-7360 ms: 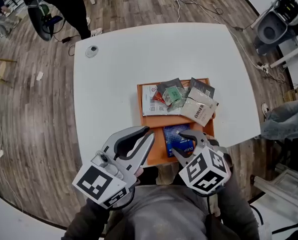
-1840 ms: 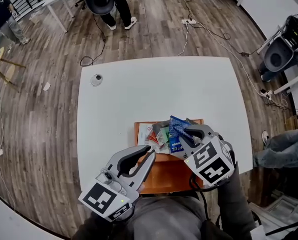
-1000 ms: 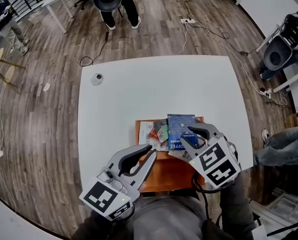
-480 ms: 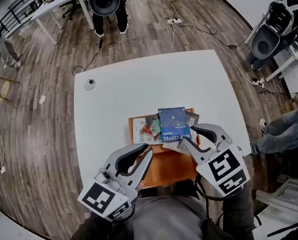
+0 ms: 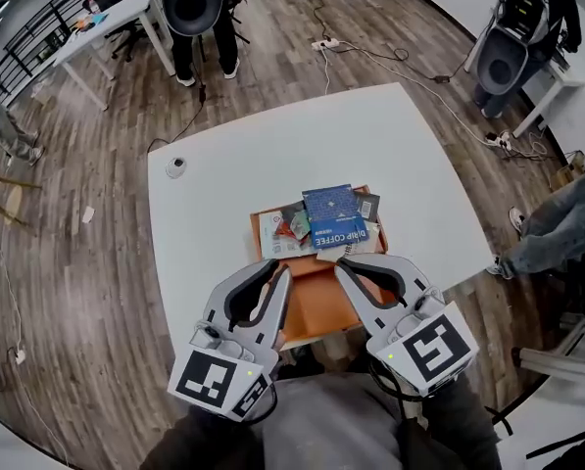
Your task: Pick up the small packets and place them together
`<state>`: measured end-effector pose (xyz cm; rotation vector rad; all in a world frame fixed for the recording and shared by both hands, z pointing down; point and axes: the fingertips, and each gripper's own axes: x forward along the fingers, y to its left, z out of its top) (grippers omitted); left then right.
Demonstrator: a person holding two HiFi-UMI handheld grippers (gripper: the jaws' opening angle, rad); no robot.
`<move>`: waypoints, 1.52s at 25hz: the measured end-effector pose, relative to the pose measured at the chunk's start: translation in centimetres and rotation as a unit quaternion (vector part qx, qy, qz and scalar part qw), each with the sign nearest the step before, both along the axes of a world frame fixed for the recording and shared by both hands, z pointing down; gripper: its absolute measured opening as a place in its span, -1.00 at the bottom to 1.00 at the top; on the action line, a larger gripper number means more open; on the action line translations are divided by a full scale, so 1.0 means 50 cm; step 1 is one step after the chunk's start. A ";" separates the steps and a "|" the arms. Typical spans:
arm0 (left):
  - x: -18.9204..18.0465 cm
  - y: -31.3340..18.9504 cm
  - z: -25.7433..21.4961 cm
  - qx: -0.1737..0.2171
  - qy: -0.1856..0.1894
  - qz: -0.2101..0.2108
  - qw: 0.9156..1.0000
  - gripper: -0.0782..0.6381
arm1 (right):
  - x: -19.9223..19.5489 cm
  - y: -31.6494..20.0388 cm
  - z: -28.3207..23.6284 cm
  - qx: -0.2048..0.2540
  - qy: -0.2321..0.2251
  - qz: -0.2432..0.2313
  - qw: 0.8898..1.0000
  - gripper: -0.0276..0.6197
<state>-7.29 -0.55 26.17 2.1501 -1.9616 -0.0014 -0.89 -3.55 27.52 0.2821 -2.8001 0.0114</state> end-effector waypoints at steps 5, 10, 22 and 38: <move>0.023 0.013 -0.032 0.028 -0.040 -0.014 0.999 -0.64 | -0.007 0.036 -0.033 0.008 -0.064 0.020 0.998 -0.90; 0.056 0.026 -0.055 0.044 -0.053 -0.003 0.998 -0.64 | 0.007 0.040 -0.067 0.023 -0.090 0.034 0.995 -0.90; 0.065 0.038 -0.086 0.050 -0.088 -0.014 0.995 -0.64 | 0.006 0.058 -0.097 0.032 -0.109 0.037 0.993 -0.90; 0.032 0.031 -0.061 0.029 -0.081 -0.019 0.996 -0.64 | -0.028 0.052 -0.077 0.022 -0.097 0.034 0.994 -0.90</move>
